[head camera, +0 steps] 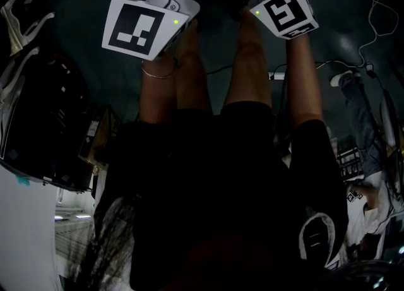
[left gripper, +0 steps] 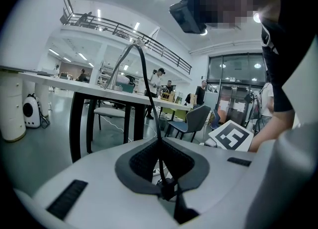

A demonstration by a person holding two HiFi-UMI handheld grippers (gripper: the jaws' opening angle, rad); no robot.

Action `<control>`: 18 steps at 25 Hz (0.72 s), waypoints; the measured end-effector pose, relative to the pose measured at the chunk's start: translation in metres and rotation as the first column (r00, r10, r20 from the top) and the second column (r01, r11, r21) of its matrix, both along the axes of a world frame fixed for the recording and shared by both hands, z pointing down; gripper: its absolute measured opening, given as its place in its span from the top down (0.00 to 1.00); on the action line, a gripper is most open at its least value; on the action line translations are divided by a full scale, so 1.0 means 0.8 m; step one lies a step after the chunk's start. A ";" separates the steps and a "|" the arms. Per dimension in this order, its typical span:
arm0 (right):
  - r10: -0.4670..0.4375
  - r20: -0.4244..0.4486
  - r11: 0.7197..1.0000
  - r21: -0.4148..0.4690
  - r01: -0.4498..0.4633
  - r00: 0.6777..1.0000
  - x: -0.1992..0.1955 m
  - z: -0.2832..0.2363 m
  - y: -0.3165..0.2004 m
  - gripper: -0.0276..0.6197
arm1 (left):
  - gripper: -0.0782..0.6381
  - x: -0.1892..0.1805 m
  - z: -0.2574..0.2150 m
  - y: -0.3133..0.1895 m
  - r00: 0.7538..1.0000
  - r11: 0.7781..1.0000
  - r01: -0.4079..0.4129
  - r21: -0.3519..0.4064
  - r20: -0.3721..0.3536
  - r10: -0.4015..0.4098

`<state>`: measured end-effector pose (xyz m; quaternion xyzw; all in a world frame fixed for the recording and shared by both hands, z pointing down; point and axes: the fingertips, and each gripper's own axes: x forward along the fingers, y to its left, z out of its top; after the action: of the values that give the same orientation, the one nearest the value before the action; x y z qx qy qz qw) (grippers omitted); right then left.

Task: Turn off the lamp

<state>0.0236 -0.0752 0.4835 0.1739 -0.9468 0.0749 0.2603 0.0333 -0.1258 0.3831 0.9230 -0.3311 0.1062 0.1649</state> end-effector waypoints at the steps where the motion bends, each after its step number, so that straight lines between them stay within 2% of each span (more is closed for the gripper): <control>1: 0.002 0.001 1.000 -0.001 -0.002 1.000 0.000 0.000 0.000 0.85 | 0.86 0.001 0.000 0.000 1.000 1.000 0.000 0.000 -0.001 0.000; 18: 0.042 -0.008 0.999 0.011 -0.042 0.999 0.003 0.006 0.000 0.84 | 0.86 0.001 0.006 0.001 1.000 1.000 -0.002 -0.014 -0.010 0.001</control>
<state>0.0261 -0.0755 0.4880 0.1956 -0.9422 0.0746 0.2615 0.0339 -0.1251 0.3880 0.9226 -0.3288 0.1039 0.1731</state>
